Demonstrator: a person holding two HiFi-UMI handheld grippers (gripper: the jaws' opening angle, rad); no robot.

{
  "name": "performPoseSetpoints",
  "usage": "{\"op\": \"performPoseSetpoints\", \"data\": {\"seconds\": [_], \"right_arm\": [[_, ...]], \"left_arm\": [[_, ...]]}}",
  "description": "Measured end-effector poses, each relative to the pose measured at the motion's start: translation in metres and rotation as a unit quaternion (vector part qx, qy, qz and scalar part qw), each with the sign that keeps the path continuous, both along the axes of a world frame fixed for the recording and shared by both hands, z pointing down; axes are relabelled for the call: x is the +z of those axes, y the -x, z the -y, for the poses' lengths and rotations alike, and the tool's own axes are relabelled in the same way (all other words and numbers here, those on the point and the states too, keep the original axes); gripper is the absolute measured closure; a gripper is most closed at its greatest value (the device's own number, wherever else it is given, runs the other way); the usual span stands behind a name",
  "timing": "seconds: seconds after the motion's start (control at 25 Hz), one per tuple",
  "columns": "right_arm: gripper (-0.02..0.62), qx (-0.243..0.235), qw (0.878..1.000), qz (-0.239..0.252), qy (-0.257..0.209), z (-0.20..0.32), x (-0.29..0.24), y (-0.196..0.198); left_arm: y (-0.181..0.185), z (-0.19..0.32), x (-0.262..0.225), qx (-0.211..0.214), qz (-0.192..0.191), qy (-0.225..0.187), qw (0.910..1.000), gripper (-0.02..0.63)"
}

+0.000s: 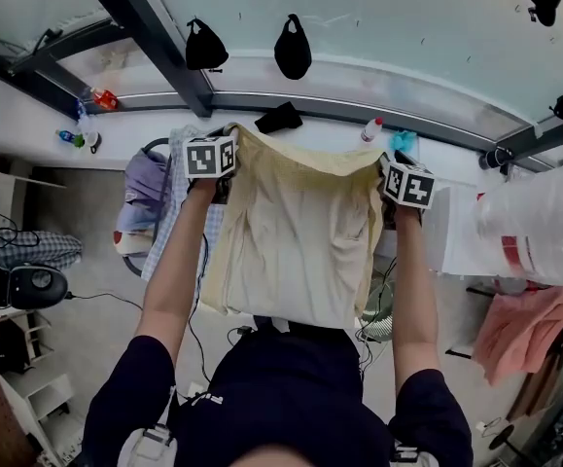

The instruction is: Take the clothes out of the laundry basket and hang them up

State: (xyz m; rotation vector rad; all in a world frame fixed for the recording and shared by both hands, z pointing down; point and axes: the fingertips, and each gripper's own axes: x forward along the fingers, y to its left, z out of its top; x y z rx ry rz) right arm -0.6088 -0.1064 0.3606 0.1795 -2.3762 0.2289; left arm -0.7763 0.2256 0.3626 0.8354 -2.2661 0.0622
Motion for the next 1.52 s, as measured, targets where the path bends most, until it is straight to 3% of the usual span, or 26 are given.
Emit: {"op": "performPoseSetpoints", "data": {"seconds": [0.08,0.2,0.36,0.6,0.96,1.2,1.52], "right_arm": [[0.303,-0.010,1.000,-0.020,0.004,-0.004,0.011,-0.001],[0.277,-0.003,1.000,-0.026,0.007,-0.003,0.019,-0.005],[0.243,0.022,0.999,-0.030,0.035,0.005,0.025,-0.008],[0.223,0.014,0.998,-0.051,-0.020,0.008,0.030,-0.030],[0.201,0.005,0.999,-0.053,0.003,-0.025,0.031,-0.075],[0.201,0.008,1.000,-0.022,0.015,-0.055,0.013,-0.098],[0.201,-0.002,1.000,0.021,0.018,-0.124,-0.017,-0.139]], "left_arm": [[-0.009,-0.003,0.023,0.004,-0.039,0.018,0.9991,0.553],[-0.028,-0.005,0.051,0.030,-0.090,0.053,0.9941,0.424],[-0.040,-0.009,0.060,0.039,-0.103,0.047,0.9928,0.383],[-0.045,-0.018,0.041,0.027,-0.066,0.014,0.9974,0.383],[-0.087,-0.032,0.020,0.018,-0.045,-0.035,0.9982,0.383],[-0.124,-0.040,-0.010,0.030,-0.021,-0.072,0.9967,0.383],[-0.184,-0.061,-0.039,0.039,0.031,-0.090,0.9947,0.385]]}}
